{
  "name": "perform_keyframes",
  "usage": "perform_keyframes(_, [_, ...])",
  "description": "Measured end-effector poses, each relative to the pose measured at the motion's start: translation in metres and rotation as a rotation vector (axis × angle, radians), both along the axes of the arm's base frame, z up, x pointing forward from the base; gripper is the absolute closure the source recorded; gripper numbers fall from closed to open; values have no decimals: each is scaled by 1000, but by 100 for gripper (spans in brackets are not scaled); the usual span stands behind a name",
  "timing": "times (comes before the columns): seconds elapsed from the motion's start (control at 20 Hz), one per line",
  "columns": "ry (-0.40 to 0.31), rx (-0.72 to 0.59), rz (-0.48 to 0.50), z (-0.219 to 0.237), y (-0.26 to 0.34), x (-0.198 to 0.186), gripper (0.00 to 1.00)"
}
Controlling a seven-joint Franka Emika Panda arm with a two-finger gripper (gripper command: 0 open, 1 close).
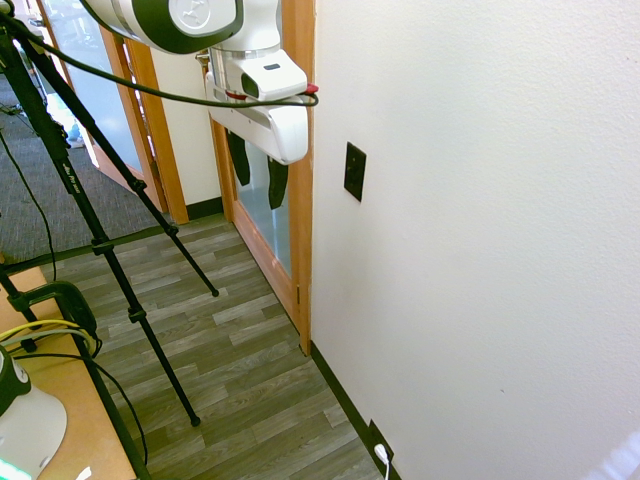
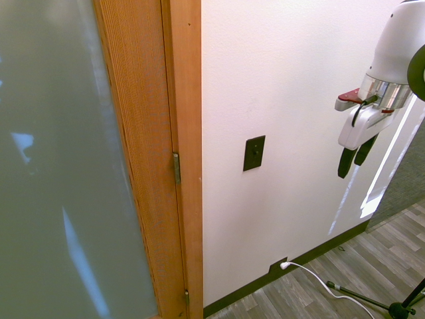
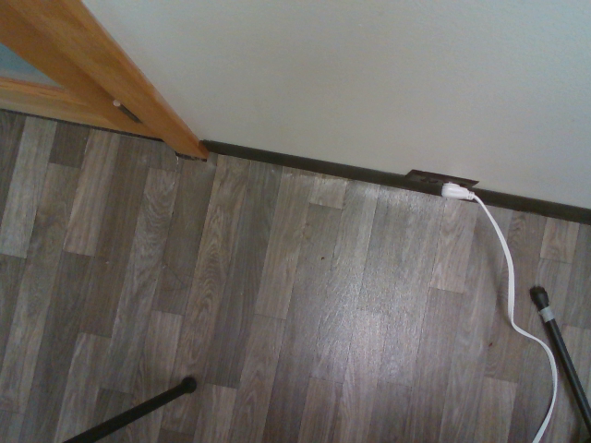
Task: Turn off the light
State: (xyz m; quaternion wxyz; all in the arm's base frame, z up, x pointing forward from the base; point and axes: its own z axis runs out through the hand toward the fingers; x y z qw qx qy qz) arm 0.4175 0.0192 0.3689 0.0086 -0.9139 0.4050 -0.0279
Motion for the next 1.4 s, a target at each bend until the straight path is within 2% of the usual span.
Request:
perform_keyframes(0.1, [0,0,0,0,0,1,0])
perform_keyframes(0.2, [-36,2,-2,6,4,8,0])
perform_keyframes(0.55, [-322,-45,-71,13,57,42,0])
perform_keyframes(0.8, [-440,-100,-153,2,67,77,0])
perform_keyframes(1.0, [-482,-75,-179,-7,74,105,0])
perform_keyframes(1.25, [-475,-74,-167,-20,73,124,0])
perform_keyframes(1.3, [-482,-81,-165,-20,71,126,100])
perform_keyframes(1.4, [-496,-82,-164,-26,65,133,100])
